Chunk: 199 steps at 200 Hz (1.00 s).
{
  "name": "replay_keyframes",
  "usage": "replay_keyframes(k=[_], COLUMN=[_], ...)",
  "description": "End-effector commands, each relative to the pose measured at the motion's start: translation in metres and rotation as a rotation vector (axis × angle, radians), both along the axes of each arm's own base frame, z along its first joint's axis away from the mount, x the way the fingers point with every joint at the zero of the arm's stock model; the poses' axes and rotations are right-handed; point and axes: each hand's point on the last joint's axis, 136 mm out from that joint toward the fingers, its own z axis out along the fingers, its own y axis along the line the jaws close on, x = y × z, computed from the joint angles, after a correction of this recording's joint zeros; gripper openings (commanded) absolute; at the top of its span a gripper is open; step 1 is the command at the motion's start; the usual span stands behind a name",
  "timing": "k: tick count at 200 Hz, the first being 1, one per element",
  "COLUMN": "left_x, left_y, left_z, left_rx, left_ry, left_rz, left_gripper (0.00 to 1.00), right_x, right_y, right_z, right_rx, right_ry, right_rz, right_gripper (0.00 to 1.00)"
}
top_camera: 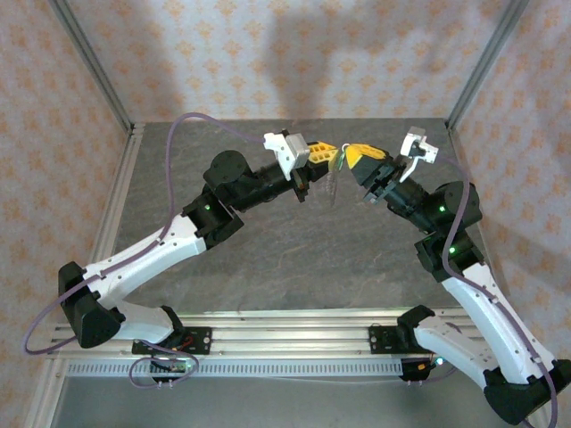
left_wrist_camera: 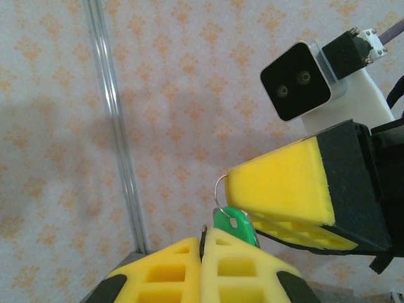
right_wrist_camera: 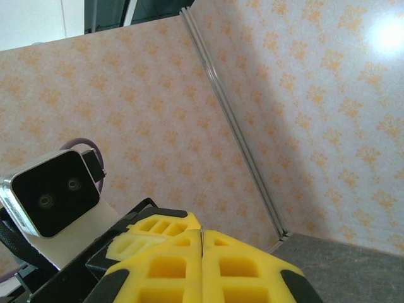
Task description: Put the keys on the keyring
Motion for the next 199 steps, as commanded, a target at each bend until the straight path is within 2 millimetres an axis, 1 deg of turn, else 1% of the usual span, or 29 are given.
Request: replay_keyframes(k=[1,43,70,107,153,199], left_x=[-0.010,-0.010,-0.011,-0.012,-0.012,-0.012], left_y=[0.004,0.003,0.004,0.004,0.003,0.004], left_z=[0.030,0.030,0.031,0.029,0.028,0.029], left_rx=[-0.066,-0.063,-0.064,-0.059,-0.056,-0.054], left_ry=[-0.046,-0.048,-0.051,-0.051,-0.050,-0.052], left_rz=[-0.014,-0.014,-0.016,-0.017,-0.018,-0.016], left_gripper=[0.00,0.00,0.00,0.00,0.00,0.00], right_x=[-0.004,0.003,0.006,0.011,0.010,0.009], right_y=[0.003,0.004,0.009,0.010,0.003,-0.012], right_z=[0.002,-0.006,-0.011,-0.012,-0.004,0.000], right_rx=[-0.016,-0.063,-0.102,-0.099,-0.075,-0.059], right_ry=[-0.030,-0.021,-0.013,-0.009,-0.033,-0.046], right_rz=[0.015,-0.010,0.001,-0.008,-0.041,-0.107], right_gripper=[0.00,0.00,0.00,0.00,0.00,0.00])
